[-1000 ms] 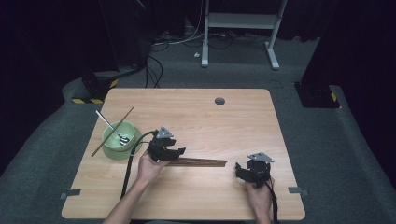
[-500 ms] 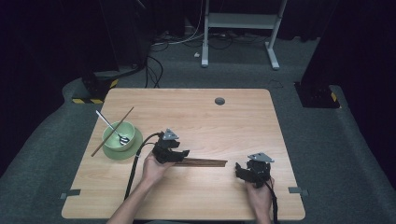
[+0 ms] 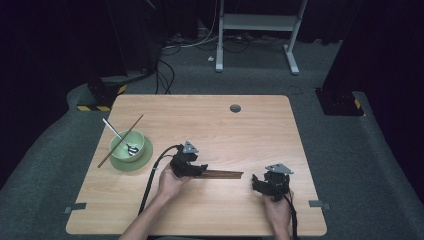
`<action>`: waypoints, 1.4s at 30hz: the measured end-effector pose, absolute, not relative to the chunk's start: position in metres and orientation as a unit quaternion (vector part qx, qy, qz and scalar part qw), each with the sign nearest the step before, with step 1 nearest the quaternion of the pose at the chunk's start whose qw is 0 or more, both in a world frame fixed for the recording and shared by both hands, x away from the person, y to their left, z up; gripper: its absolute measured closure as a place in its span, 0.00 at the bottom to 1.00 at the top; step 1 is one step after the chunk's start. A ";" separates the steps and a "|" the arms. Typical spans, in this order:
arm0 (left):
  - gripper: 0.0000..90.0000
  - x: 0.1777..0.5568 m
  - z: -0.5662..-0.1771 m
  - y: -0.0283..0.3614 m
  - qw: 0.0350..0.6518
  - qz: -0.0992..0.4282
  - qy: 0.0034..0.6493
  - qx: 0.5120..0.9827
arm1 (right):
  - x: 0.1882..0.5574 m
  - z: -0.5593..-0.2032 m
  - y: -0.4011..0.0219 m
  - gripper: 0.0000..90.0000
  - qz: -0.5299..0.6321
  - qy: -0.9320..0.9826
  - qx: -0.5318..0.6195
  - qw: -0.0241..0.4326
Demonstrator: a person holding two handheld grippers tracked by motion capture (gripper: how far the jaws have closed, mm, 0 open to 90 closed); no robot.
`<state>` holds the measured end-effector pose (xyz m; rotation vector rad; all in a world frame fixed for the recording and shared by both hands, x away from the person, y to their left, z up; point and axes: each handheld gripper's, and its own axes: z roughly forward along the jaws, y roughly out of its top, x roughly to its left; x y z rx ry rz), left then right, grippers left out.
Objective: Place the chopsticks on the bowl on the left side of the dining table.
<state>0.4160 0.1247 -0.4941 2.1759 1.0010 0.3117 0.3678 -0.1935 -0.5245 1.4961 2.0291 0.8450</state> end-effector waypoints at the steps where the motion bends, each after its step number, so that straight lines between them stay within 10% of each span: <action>1: 0.46 0.416 -0.495 0.124 0.353 0.122 0.387 0.843 | 0.368 -0.524 -0.193 0.23 0.309 0.741 0.546 0.239; 42: 0.45 0.422 -0.507 0.112 0.324 0.136 0.387 0.852 | 0.368 -0.524 -0.193 0.23 0.309 0.741 0.546 0.239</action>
